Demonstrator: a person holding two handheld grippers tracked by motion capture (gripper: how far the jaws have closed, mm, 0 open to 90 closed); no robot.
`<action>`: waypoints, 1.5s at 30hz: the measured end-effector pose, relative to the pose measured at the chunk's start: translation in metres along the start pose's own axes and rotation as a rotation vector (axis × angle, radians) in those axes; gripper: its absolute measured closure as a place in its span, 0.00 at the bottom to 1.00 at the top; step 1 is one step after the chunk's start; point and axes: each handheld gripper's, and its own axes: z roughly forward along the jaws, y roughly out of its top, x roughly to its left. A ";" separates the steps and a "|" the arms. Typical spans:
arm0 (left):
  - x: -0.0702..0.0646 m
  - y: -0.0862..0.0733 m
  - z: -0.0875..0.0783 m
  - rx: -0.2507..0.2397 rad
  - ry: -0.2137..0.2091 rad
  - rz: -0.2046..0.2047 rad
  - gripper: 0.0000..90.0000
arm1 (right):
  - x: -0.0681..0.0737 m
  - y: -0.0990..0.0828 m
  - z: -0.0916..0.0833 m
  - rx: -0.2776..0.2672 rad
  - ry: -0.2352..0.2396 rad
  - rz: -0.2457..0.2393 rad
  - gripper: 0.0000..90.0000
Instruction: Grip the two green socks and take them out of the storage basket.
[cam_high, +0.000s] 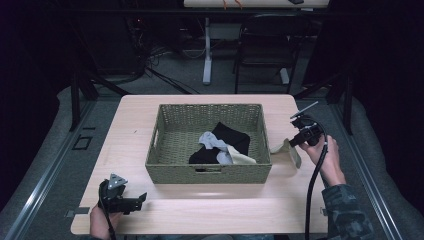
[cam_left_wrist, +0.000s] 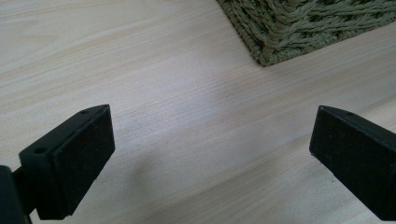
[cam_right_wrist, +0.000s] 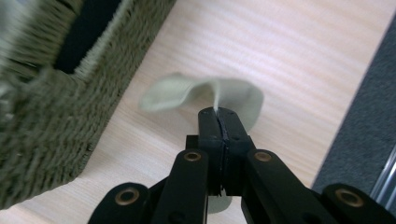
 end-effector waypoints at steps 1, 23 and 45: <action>0.000 0.000 0.000 -0.001 -0.001 -0.001 0.00 | 0.000 -0.001 0.004 0.009 0.000 0.001 1.00; 0.000 0.000 0.000 0.000 -0.001 0.000 0.00 | 0.016 0.019 -0.049 -0.061 0.073 -0.094 0.31; 0.001 0.000 0.000 -0.006 -0.006 -0.004 0.00 | 0.105 0.079 -0.060 -0.074 0.126 -0.306 0.02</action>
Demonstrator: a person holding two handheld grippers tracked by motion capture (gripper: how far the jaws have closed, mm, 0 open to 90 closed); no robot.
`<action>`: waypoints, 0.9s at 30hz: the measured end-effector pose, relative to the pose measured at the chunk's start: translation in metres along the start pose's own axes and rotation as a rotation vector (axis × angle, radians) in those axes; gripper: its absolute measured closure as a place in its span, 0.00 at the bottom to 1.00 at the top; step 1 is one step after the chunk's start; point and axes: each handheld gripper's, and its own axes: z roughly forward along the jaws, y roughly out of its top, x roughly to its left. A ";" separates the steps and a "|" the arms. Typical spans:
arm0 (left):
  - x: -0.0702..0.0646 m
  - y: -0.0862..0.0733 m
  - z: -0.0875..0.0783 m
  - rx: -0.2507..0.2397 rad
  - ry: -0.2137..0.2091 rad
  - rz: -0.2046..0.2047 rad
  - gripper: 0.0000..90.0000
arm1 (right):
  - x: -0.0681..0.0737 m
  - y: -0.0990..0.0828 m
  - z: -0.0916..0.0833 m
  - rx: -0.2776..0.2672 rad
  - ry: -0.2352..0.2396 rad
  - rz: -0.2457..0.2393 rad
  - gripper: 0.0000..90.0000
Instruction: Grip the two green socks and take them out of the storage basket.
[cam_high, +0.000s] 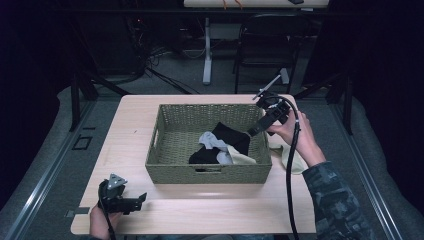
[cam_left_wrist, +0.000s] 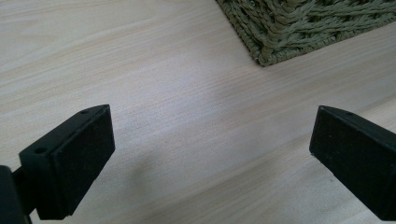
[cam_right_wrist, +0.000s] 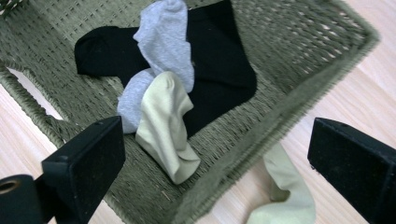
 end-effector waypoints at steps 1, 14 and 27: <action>0.000 0.000 0.000 0.001 0.001 0.000 0.00 | 0.001 0.001 0.002 0.006 0.004 -0.004 0.01; 0.000 0.000 0.000 0.002 -0.001 0.001 0.00 | 0.020 0.008 0.047 0.072 0.034 -0.050 0.05; 0.000 0.000 0.000 0.004 -0.004 0.002 0.00 | 0.029 0.000 0.095 0.188 0.050 -0.058 0.27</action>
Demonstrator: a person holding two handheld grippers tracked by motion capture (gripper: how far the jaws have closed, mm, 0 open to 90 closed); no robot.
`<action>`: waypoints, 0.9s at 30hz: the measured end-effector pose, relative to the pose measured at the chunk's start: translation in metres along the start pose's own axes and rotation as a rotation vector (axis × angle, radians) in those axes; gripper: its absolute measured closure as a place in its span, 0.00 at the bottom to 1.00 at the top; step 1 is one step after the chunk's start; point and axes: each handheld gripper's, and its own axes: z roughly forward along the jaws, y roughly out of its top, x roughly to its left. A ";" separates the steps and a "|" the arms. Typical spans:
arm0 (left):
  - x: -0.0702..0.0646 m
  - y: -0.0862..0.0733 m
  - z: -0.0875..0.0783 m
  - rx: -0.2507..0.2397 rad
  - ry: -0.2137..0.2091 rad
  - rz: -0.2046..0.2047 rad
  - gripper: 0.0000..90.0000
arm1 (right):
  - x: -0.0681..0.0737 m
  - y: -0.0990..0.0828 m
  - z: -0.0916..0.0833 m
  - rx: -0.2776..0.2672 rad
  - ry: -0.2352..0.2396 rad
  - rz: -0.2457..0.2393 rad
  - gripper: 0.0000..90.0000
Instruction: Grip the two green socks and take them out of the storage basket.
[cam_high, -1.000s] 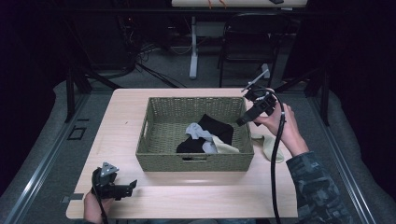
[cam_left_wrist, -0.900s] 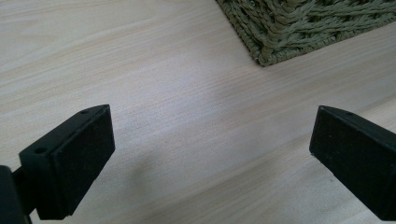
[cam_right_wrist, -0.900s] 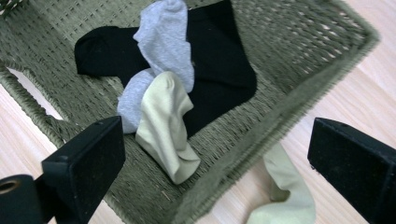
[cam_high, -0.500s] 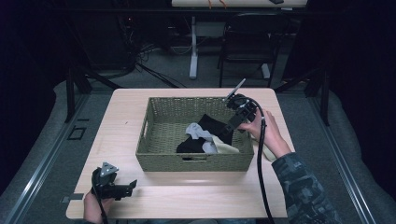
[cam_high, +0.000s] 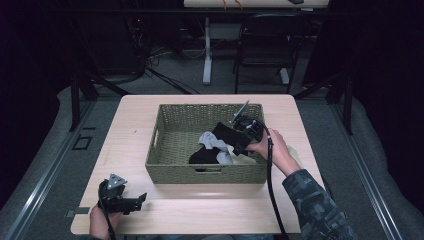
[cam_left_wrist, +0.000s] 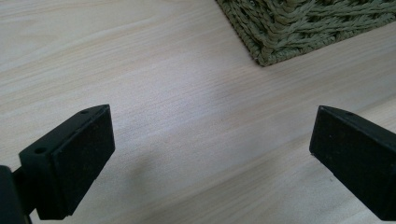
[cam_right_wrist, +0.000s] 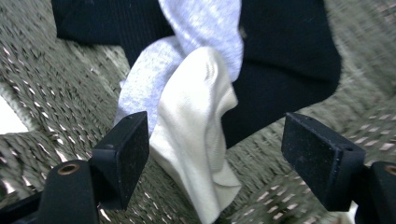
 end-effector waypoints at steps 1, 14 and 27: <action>0.000 0.000 0.000 -0.001 0.000 -0.001 0.00 | 0.000 0.000 0.001 0.012 -0.001 -0.003 0.28; 0.000 0.000 0.000 0.004 -0.001 0.002 0.00 | 0.005 0.002 0.024 0.144 0.033 -0.015 0.65; 0.000 0.000 0.001 0.005 0.002 0.007 0.00 | 0.005 0.001 -0.012 0.090 -0.001 -0.008 0.96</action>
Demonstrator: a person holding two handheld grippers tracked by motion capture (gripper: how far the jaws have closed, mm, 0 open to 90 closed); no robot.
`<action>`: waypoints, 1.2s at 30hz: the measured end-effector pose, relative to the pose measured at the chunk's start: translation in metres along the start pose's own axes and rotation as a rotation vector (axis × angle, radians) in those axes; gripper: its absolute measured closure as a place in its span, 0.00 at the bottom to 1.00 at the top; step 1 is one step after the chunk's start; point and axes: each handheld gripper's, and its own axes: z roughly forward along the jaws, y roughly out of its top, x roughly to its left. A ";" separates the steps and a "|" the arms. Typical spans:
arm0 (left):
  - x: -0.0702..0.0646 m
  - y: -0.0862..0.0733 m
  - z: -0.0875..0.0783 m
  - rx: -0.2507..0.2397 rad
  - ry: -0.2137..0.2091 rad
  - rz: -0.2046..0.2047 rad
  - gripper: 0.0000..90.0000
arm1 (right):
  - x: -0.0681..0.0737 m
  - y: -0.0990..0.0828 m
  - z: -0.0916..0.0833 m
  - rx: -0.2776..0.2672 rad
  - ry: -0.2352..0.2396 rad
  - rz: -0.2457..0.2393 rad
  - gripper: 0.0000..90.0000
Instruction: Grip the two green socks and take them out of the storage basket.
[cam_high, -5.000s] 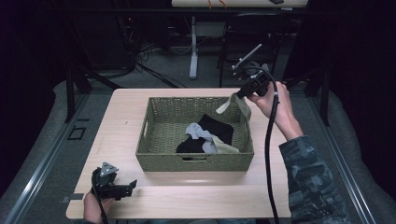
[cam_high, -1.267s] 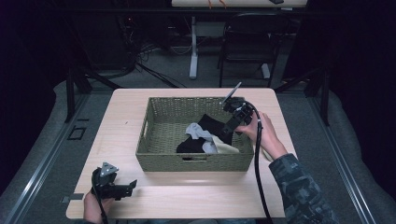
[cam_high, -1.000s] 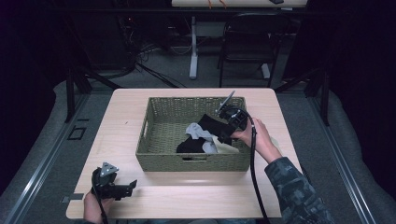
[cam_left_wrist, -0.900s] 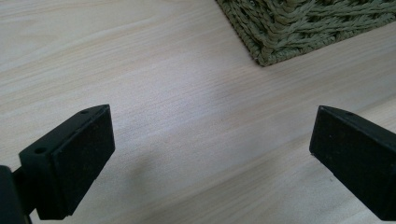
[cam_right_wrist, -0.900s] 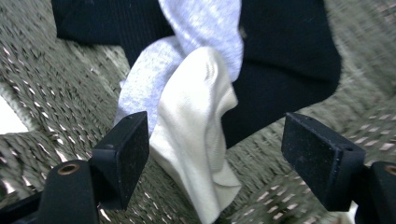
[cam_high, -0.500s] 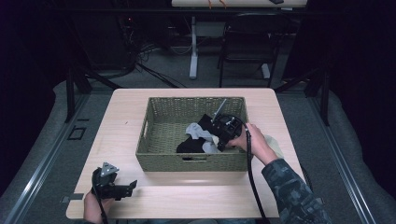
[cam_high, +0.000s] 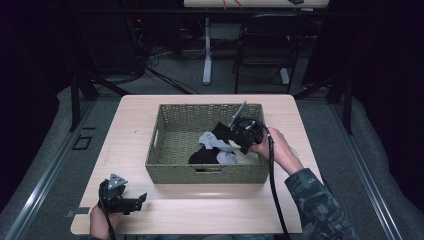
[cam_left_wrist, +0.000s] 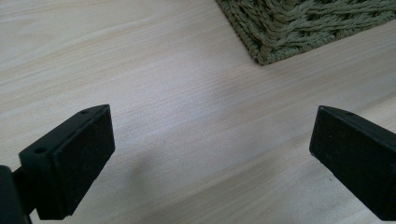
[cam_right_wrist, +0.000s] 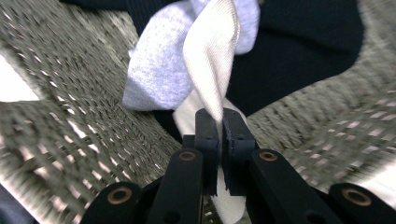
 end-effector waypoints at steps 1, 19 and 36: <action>0.000 0.000 0.000 0.002 -0.001 -0.001 0.00 | -0.001 0.000 -0.004 0.005 0.004 0.000 0.96; -0.001 0.000 0.001 0.003 -0.001 0.002 0.00 | -0.005 0.009 -0.071 -0.138 -0.038 0.005 0.96; 0.000 0.000 0.000 0.001 -0.003 0.002 0.00 | -0.003 0.008 -0.114 -0.213 -0.072 0.009 0.96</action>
